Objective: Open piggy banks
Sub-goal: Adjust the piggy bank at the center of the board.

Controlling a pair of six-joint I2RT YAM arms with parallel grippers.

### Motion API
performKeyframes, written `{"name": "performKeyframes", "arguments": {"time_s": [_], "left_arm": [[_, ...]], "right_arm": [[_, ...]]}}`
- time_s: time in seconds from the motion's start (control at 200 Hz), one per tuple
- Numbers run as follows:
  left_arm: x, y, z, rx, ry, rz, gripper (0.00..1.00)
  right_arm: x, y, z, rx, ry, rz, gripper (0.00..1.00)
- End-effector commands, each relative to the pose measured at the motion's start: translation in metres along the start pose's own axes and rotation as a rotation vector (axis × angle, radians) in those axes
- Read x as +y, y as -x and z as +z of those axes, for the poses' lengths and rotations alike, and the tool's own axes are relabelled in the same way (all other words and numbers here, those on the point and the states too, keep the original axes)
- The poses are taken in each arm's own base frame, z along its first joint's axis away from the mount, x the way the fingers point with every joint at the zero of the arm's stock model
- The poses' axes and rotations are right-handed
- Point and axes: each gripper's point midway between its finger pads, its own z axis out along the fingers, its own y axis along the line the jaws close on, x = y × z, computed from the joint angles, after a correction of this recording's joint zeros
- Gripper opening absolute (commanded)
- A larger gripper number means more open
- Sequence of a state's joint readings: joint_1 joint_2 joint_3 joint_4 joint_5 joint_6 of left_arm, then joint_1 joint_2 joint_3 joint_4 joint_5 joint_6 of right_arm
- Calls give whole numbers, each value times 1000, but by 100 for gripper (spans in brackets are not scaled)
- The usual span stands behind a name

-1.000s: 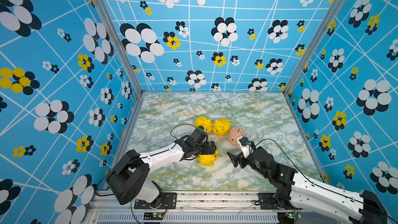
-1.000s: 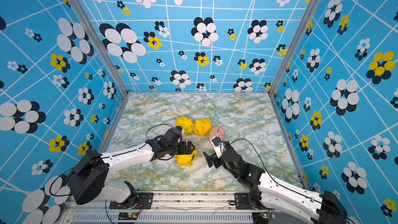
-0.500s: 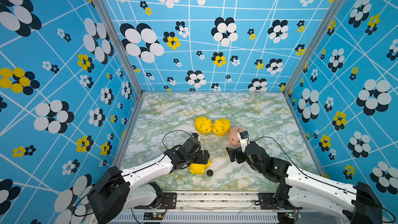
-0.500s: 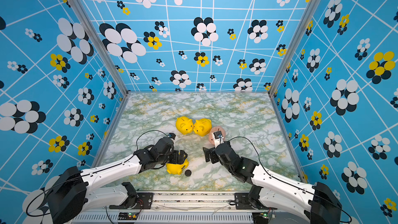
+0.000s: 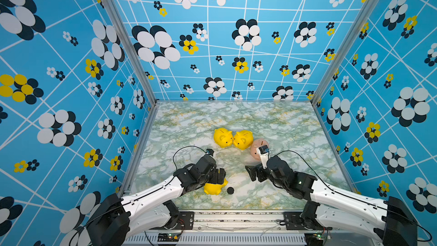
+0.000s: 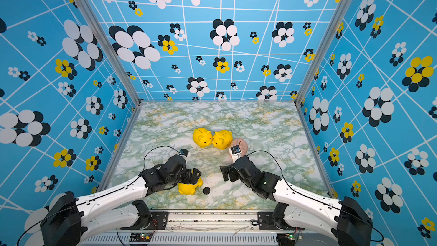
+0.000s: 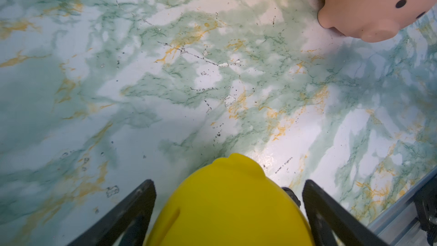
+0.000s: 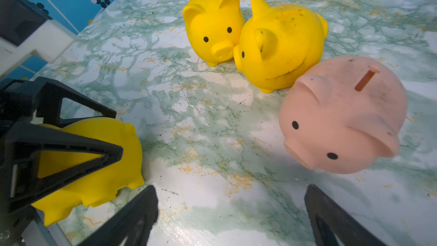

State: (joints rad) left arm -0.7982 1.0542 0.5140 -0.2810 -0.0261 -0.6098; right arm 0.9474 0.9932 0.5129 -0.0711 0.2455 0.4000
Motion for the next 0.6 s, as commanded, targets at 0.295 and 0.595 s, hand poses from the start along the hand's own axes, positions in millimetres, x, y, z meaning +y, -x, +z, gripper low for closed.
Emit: {"name": "performKeyframes", "arguments": {"time_s": [0.295, 0.595], "left_arm": [[-1, 17, -36, 66, -75, -40, 99], [6, 4, -45, 189, -10, -66, 99]], "right_arm": [[35, 8, 0, 47, 164, -21, 100], [86, -12, 2, 186, 445, 141, 99]]}}
